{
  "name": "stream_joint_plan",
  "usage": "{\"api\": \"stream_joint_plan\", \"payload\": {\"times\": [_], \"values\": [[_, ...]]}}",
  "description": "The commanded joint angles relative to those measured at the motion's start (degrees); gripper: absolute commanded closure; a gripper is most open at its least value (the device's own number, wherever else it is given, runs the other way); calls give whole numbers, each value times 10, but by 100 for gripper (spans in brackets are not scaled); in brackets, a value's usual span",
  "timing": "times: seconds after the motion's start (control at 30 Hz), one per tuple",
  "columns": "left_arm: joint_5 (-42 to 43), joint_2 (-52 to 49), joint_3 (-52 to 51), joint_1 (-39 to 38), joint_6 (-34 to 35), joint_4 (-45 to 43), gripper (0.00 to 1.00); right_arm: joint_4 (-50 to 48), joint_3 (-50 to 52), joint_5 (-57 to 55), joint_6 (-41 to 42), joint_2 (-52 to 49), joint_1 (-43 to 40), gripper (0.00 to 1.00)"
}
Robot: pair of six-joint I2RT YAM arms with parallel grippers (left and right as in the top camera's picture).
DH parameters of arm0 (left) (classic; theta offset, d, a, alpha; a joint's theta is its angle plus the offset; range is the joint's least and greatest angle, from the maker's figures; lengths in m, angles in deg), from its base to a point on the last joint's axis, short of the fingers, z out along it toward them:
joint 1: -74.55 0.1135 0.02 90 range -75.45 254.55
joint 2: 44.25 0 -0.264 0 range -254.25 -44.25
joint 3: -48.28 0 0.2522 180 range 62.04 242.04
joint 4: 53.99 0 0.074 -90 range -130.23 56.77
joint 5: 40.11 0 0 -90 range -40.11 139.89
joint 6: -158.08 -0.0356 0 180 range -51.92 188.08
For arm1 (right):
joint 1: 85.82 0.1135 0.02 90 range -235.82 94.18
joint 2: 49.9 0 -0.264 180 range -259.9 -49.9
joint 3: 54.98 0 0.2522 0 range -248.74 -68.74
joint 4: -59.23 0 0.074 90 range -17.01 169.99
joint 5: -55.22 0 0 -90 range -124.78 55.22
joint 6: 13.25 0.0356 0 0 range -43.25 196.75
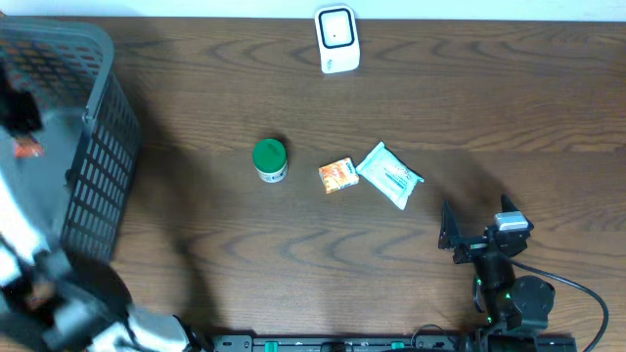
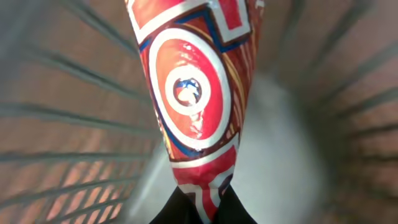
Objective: Scan the item barcode
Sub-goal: 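Lift the red bar out and carry it toward the scanner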
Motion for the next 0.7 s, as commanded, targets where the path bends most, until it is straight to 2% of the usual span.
{"api": "stream_joint_plan", "payload": {"times": [0.0,0.07,0.13,0.23,0.27,0.37,0.43,0.53,0.67], "values": [[191,119,21,-2,151,6,93,2,0,3,5,1,3,1],[325,155,20,-11,178,9,92,2,0,3,5,1,3,1],[436,174,18,-31,178,12,93,2,0,3,5,1,3,1],[587,177,12,-108,154,37,93,2,0,3,5,1,3,1],[601,175,9,-124,148,43,92,2,0,3,5,1,3,1],[647,155,-19,-233,114,60,93,2,0,3,5,1,3,1],[652,138,-37,-292,97,61,93,2,0,3,5,1,3,1],[683,98,-68,-391,28,62,93,2,0,3,5,1,3,1],[766,38,-97,-482,-68,61,93,2,0,3,5,1,3,1]]}}
